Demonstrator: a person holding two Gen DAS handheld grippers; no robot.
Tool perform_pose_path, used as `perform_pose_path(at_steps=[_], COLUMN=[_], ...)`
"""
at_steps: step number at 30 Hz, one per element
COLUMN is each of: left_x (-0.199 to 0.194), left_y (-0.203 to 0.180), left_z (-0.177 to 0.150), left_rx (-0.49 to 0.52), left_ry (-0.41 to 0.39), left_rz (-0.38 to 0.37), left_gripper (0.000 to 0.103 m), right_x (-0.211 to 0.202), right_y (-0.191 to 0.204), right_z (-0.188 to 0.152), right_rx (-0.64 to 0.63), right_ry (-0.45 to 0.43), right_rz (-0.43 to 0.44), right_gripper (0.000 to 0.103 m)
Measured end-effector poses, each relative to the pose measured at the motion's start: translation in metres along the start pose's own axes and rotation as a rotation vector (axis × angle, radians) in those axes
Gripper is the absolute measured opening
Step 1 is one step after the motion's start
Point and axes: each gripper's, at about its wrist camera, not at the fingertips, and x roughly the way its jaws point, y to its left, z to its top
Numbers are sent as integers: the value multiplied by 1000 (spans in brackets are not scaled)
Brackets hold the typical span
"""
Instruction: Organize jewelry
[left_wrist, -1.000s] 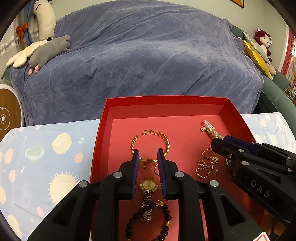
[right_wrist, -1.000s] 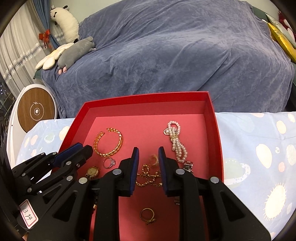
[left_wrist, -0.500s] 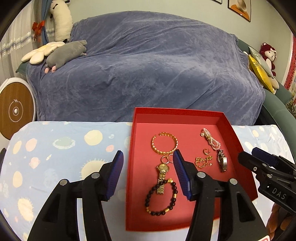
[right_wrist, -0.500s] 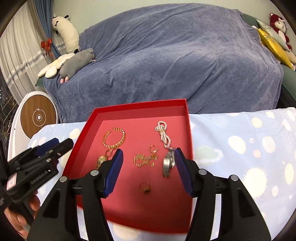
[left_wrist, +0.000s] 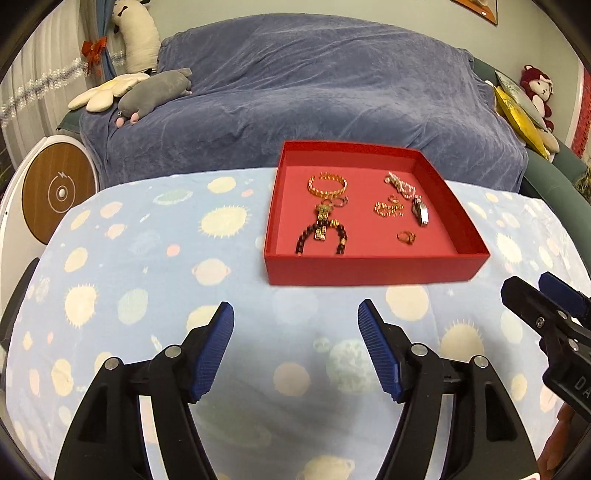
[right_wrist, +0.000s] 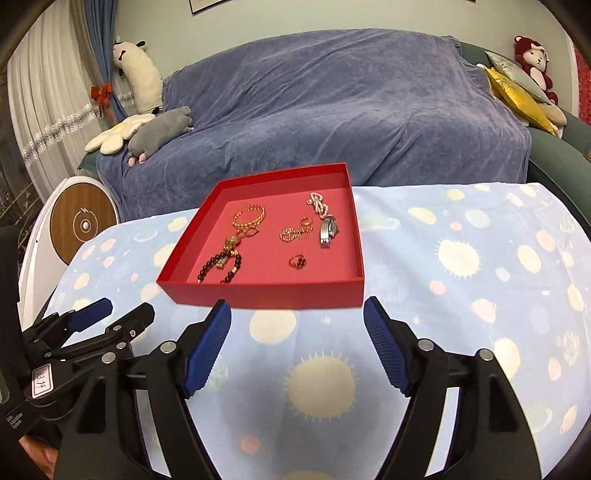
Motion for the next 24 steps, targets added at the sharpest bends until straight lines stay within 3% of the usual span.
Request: perform_pose_path(at_steps=[7,10,24], left_x=[14,14,18], left_y=[-5,-4,-7], left_z=[-26,-28,-33], left_rx=[-3,0,13], left_ry=[62,40,38], left_rz=[14,37,62], left_gripper=[74,82,82], right_x=[4,9,13], right_y=[0,-2,14], right_z=[-19,-23,-35], right_rx=[-14,-17,-81], right_ry=[27,28,28], right_rz=[-25,-44,-61], right_gripper=[86,88,93])
